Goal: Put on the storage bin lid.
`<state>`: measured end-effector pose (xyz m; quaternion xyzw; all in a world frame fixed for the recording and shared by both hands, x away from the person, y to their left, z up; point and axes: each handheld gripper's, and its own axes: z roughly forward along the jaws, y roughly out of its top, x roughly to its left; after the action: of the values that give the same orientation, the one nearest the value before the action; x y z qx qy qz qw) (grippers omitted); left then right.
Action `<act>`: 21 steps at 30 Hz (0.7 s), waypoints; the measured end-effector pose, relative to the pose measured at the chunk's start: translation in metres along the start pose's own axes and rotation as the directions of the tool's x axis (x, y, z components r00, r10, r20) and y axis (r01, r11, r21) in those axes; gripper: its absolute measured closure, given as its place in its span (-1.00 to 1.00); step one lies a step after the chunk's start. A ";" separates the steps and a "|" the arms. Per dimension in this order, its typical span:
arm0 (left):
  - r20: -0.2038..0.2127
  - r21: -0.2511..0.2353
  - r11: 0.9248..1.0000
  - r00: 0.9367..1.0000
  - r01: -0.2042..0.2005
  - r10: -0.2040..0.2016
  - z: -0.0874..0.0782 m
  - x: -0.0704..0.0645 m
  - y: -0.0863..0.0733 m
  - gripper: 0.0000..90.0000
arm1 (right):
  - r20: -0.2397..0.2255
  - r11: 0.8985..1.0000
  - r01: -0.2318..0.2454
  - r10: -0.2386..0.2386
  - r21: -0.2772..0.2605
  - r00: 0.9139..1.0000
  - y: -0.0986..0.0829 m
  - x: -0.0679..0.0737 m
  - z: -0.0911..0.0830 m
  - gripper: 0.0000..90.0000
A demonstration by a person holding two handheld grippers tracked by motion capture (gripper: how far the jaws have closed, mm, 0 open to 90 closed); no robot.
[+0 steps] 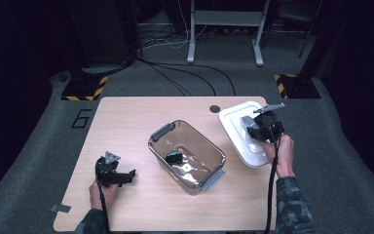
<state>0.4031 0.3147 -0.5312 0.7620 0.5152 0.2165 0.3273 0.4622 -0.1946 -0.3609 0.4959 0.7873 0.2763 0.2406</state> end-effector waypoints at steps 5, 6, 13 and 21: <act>0.000 0.000 1.000 1.000 0.000 0.000 0.000 0.000 0.000 -1.00 | -0.012 1.000 0.012 -0.012 0.001 1.000 0.009 0.006 -0.002 0.49; 0.000 0.000 1.000 1.000 -0.001 0.001 0.000 0.000 0.000 -1.00 | -0.017 1.000 0.014 -0.014 0.001 1.000 0.011 0.007 -0.002 0.49; 0.000 0.000 1.000 1.000 0.000 0.000 0.000 0.000 0.000 -1.00 | -0.034 1.000 0.013 -0.013 -0.004 0.999 0.021 0.016 -0.006 0.49; 0.000 0.000 1.000 1.000 -0.001 0.001 0.000 0.000 0.000 -1.00 | -0.074 0.998 0.056 -0.057 -0.019 0.996 0.035 0.037 -0.011 0.49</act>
<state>0.4031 0.3147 -0.5312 0.7621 0.5149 0.2166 0.3273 0.4633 -0.1510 -0.3333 0.4608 0.8071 0.2944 0.2229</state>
